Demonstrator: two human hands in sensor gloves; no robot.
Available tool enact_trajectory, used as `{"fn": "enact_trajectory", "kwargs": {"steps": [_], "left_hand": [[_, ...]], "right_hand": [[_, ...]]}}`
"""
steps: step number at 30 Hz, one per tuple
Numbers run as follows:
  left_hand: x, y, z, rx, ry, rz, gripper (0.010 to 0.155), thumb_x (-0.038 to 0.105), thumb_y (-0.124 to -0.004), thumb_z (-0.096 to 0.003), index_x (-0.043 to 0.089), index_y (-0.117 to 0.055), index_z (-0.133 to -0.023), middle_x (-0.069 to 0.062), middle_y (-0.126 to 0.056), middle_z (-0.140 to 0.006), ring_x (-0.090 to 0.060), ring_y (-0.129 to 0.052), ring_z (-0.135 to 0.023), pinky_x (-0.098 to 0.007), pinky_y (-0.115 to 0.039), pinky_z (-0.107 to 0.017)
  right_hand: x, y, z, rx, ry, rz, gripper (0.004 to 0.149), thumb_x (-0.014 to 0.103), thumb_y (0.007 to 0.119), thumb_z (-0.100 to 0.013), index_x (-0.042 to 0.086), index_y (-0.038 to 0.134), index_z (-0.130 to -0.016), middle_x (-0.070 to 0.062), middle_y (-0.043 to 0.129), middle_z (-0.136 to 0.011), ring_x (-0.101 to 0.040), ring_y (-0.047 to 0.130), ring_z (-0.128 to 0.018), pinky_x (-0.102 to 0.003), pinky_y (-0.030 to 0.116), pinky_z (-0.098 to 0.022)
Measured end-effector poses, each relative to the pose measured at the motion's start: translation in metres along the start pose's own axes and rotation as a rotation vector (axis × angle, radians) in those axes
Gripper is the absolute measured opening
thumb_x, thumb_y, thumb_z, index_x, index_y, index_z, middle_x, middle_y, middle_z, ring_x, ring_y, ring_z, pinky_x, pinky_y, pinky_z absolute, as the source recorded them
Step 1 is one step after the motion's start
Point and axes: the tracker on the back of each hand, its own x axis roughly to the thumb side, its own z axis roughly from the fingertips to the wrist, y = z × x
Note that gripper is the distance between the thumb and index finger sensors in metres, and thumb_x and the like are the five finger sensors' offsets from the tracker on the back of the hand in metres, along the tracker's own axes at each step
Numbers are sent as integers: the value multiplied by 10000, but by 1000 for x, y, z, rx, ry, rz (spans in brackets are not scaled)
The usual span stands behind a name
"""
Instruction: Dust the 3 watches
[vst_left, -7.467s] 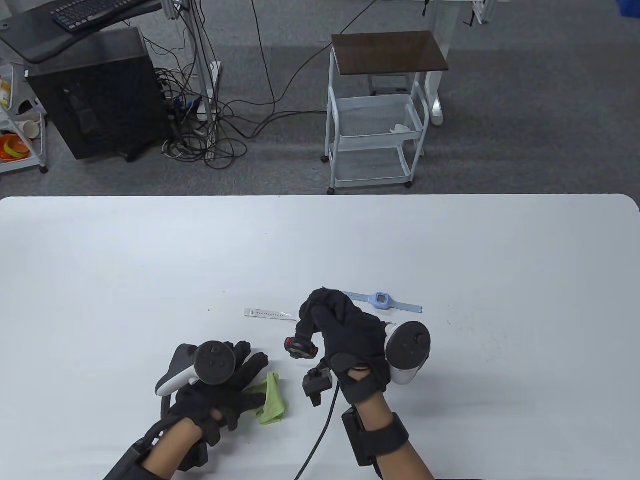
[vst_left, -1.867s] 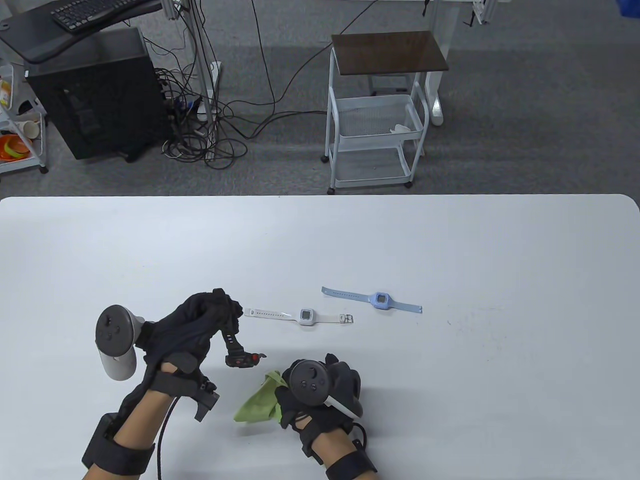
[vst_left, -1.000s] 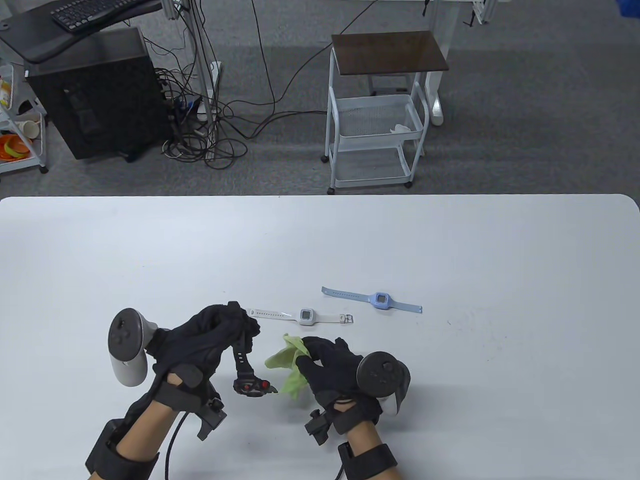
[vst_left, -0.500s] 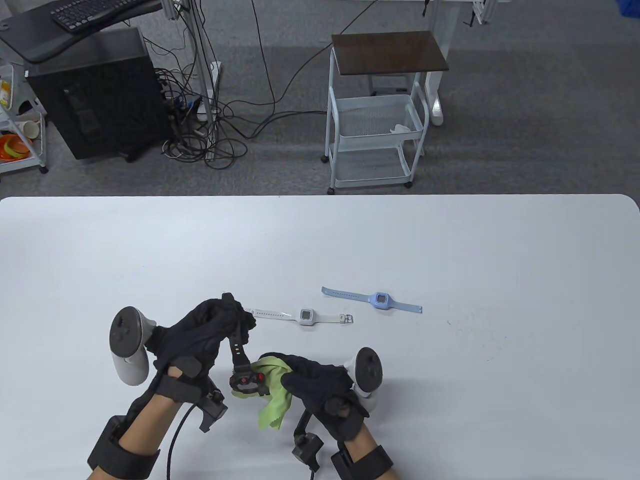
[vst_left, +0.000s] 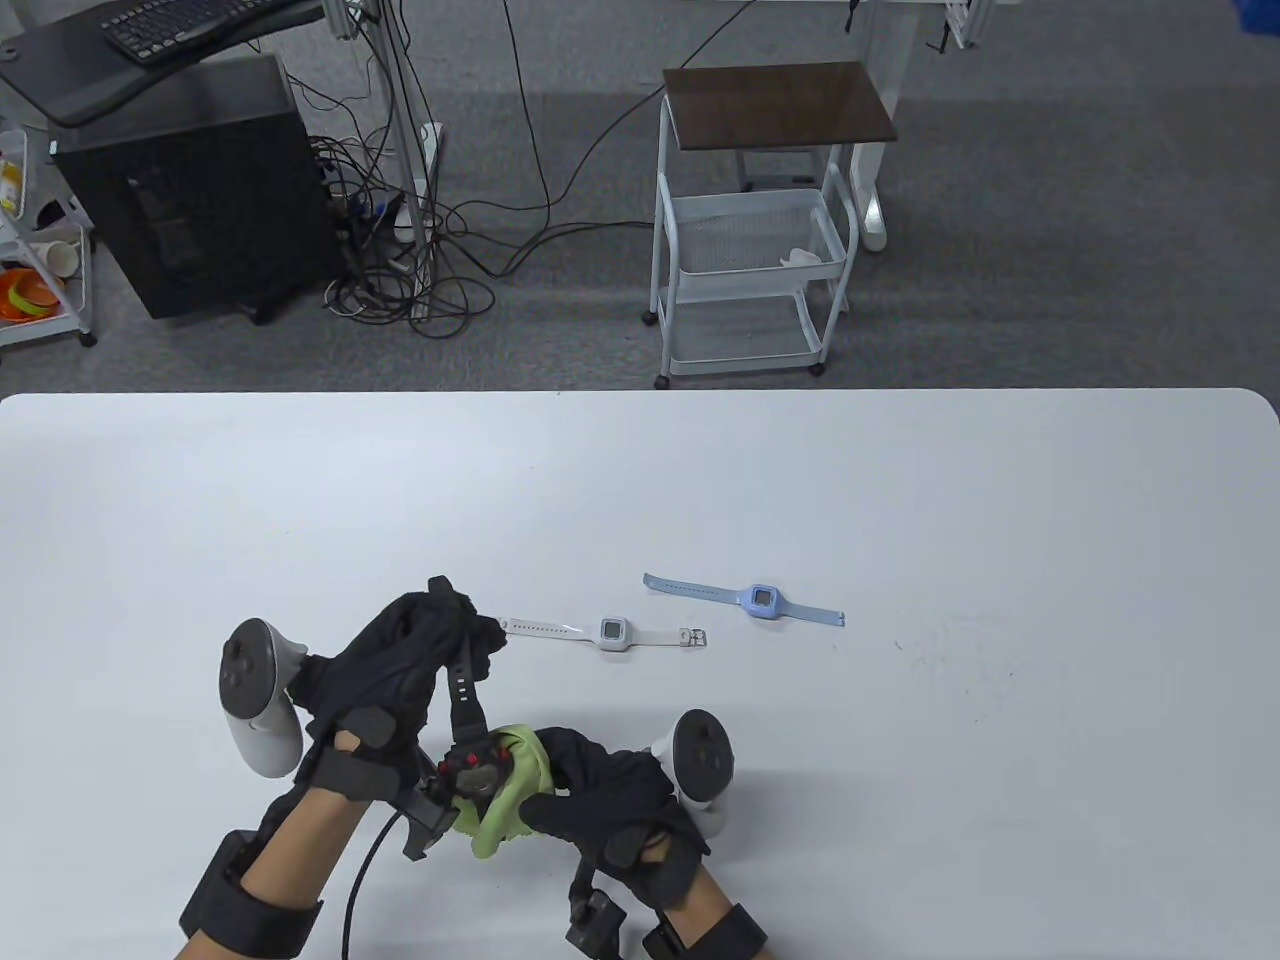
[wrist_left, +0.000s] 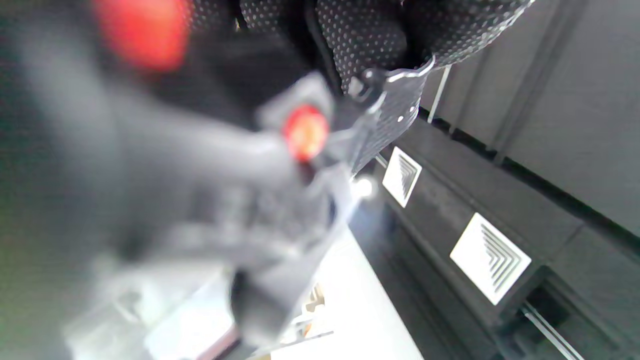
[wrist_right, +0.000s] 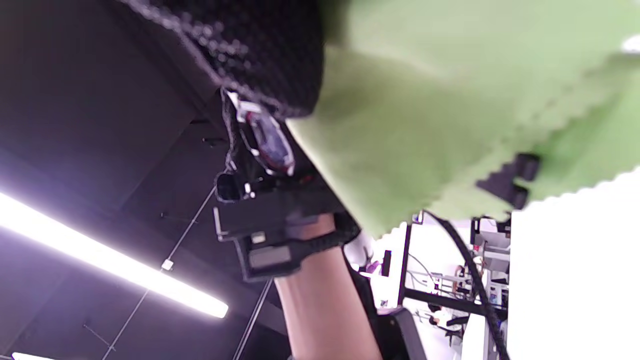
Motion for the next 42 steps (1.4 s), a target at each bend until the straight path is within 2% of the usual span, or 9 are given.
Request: {"fn": "enact_trajectory", "kwargs": {"steps": [7, 11, 14, 21, 25, 29, 33, 38, 42], "left_hand": [[-2, -5, 1, 0, -8, 2, 429, 517, -703, -618, 203, -722, -911, 97, -930, -705, -150, -925, -847, -498, -679, -711], [-2, -6, 2, 1, -13, -7, 430, 516, -704, -618, 203, -721, -913, 97, -930, -706, -152, -923, -849, -499, -679, -711], [1, 0, 2, 30, -26, -62, 429, 517, -701, -620, 205, -718, -914, 99, -928, -709, -150, -921, -852, -499, -678, -711], [0, 5, 3, 62, -27, -105, 429, 516, -701, -619, 204, -718, -914, 99, -927, -708, -150, -920, -852, -500, -677, -711], [-1, 2, 3, 57, -34, -129, 431, 516, -702, -619, 204, -717, -915, 100, -927, -707, -149, -920, -852, -500, -678, -711], [-2, -4, 4, 46, -40, -106, 430, 516, -699, -621, 204, -715, -916, 100, -926, -709, -150, -918, -853, -500, -677, -711], [-3, -9, 5, 34, -46, -118, 430, 517, -699, -620, 205, -715, -915, 101, -926, -708, -148, -919, -853, -499, -678, -712], [-5, -14, 6, 18, -43, -107, 431, 521, -693, -622, 210, -707, -920, 106, -921, -715, -146, -914, -860, -498, -674, -717], [-7, -11, 6, 30, -33, -56, 431, 523, -690, -621, 214, -705, -921, 108, -919, -718, -147, -910, -864, -499, -671, -719]], "right_hand": [[-1, 6, 1, -54, 8, 63, 653, 367, 898, -362, 203, 655, -945, -165, 874, -791, -268, 950, -543, -762, 445, -556], [-1, 8, 1, -58, 17, 72, 654, 381, 872, -378, 169, 652, -956, -169, 879, -778, -269, 945, -523, -756, 463, -547], [2, 8, 1, 0, 9, 54, 655, 269, 806, -381, 127, 605, -989, -245, 783, -884, -371, 899, -633, -795, 402, -536], [5, 8, 0, 9, 26, 133, 668, 91, 742, -331, 110, 584, -980, -267, 732, -931, -365, 932, -664, -797, 393, -546], [4, 9, 1, -47, 18, 208, 694, 232, 871, -354, 94, 593, -975, -233, 817, -877, -296, 1002, -578, -753, 471, -555], [3, 9, 2, -103, 11, 233, 707, 319, 910, -346, 88, 638, -957, -171, 943, -749, -228, 1025, -442, -716, 529, -548], [-2, 11, 3, -78, 47, 211, 769, 460, 898, -351, 109, 624, -978, -161, 910, -729, -245, 948, -437, -736, 497, -536], [-5, 16, 2, -84, 45, 202, 631, 468, 887, -339, 167, 805, -888, -143, 924, -633, -247, 907, -386, -716, 515, -531], [-2, 12, 3, -135, -4, 260, 603, 471, 885, -332, 146, 857, -840, -133, 933, -607, -273, 899, -395, -721, 506, -530]]}}
